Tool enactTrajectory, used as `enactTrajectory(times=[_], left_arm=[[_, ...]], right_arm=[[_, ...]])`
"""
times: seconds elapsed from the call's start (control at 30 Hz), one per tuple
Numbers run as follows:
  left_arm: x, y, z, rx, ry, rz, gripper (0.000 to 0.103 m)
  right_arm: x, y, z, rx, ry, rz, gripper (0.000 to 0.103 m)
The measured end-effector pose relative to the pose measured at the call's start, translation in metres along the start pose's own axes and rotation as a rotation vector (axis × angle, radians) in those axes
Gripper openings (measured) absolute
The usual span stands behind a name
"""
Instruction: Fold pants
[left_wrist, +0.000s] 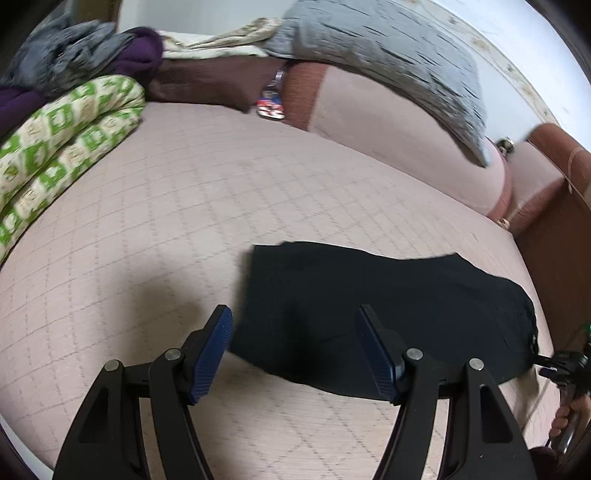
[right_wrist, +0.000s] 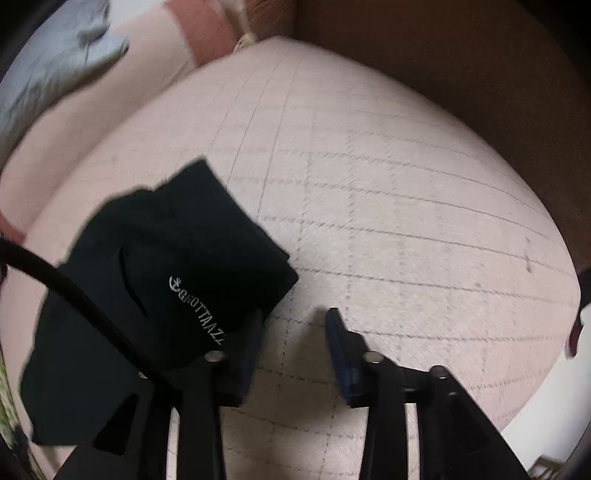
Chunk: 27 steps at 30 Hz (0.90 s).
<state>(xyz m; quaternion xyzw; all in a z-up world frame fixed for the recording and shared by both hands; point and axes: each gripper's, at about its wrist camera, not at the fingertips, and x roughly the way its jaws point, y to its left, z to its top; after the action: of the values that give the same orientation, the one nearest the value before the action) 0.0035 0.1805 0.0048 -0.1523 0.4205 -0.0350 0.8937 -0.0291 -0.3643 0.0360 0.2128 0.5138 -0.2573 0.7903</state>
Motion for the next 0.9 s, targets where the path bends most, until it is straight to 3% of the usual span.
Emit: enactTrajectory(times=[0.1,0.2,0.3,0.4,0.5,0.57,0.6,0.67,0.73,0.83,0.9], left_arm=[[0.000,0.019,0.003,-0.044,0.004,0.030,0.068],[0.006,0.040,0.003,-0.119,0.042,0.036,0.068],[0.015,0.055,0.000,-0.195,0.098,-0.011,0.068],[0.017,0.056,-0.004,-0.201,0.116,-0.016,0.068],[0.015,0.055,-0.005,-0.188,0.112,-0.021,0.069],[0.014,0.053,-0.006,-0.185,0.108,-0.027,0.069],[0.013,0.053,-0.006,-0.187,0.107,-0.031,0.070],[0.013,0.050,-0.004,-0.190,0.108,-0.047,0.072],[0.014,0.049,-0.001,-0.198,0.106,-0.060,0.072],[0.014,0.046,0.003,-0.202,0.102,-0.070,0.073],[0.014,0.046,0.004,-0.200,0.100,-0.065,0.073]], right_arm=[[-0.037,0.002,-0.002,0.020,-0.133,-0.026,0.041],[-0.066,0.025,-0.005,-0.044,-0.203,0.035,0.041],[-0.084,0.075,-0.013,-0.172,-0.203,0.184,0.050],[-0.091,0.124,-0.031,-0.309,-0.213,0.309,0.051],[-0.109,0.169,-0.059,-0.410,-0.306,0.344,0.052],[-0.133,0.195,-0.073,-0.463,-0.423,0.340,0.051],[-0.144,0.199,-0.080,-0.463,-0.475,0.319,0.051],[-0.169,0.207,-0.086,-0.408,-0.569,0.361,0.052],[-0.185,0.209,-0.085,-0.325,-0.582,0.472,0.052],[-0.185,0.218,-0.076,-0.219,-0.497,0.624,0.052],[-0.177,0.233,-0.075,-0.220,-0.424,0.637,0.052]])
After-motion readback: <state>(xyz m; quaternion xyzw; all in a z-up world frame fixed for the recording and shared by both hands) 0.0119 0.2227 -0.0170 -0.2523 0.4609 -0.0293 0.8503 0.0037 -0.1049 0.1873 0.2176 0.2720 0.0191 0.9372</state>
